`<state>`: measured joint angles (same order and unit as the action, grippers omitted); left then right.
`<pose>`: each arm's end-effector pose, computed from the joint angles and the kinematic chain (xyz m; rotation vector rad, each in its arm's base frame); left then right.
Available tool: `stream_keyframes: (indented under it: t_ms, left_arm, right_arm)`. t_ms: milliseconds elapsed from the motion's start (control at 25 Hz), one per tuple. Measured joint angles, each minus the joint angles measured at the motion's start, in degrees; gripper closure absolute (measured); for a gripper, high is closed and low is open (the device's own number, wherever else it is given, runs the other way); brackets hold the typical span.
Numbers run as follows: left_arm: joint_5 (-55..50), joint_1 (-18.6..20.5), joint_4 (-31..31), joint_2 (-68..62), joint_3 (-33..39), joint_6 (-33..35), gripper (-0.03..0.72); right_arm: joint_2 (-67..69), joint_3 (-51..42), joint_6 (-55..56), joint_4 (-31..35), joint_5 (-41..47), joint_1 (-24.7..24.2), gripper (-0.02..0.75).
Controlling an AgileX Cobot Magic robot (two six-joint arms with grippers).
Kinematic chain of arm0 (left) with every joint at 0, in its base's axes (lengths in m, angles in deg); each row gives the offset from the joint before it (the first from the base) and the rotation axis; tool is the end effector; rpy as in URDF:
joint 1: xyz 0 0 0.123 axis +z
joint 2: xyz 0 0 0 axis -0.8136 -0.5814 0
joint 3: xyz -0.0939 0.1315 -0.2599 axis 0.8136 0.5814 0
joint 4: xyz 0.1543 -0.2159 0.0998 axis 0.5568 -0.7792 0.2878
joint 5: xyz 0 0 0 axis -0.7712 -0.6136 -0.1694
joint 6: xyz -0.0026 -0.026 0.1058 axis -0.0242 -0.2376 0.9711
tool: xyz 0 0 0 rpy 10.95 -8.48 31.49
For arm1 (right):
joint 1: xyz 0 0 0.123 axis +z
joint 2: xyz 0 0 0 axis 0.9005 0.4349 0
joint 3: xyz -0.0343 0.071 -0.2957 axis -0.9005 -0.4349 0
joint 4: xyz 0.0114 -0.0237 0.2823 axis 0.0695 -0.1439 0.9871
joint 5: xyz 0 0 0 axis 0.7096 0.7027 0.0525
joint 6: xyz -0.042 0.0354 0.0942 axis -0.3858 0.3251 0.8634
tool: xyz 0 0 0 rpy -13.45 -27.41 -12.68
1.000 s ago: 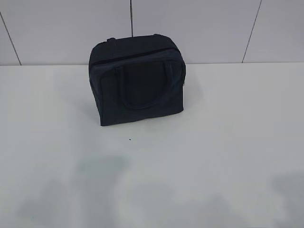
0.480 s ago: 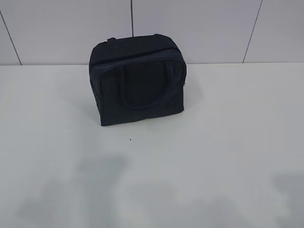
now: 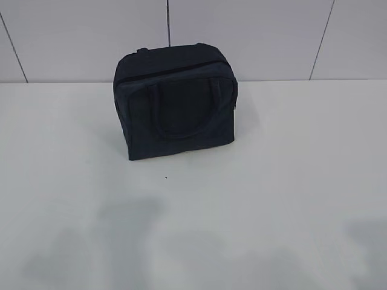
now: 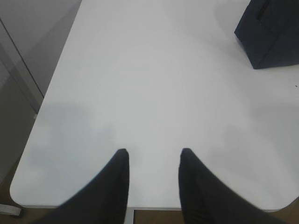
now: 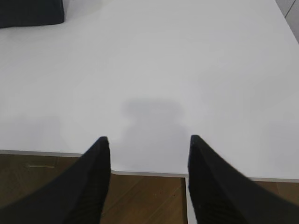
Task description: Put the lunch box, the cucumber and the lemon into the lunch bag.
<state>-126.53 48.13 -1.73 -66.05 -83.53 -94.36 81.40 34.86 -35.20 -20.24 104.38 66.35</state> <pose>0.0161 0.0127 0.2878 -0.1035 2.0676 -0.0123 0.0120 -0.0014 0.2752 -0.1312 2.1126 -0.0531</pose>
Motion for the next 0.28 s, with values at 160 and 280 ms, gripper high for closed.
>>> stream_keyframes:
  t_ms: [160,280]
  left_arm:
    - [0.00,0.00,0.00,0.00,0.00,0.00,0.440]
    - [0.00,0.00,0.00,0.00,0.00,0.00,0.442]
  right_arm:
    - [0.00,0.00,0.00,0.00,0.00,0.00,0.327]
    - [0.00,0.00,0.00,0.00,0.00,0.00,0.327]
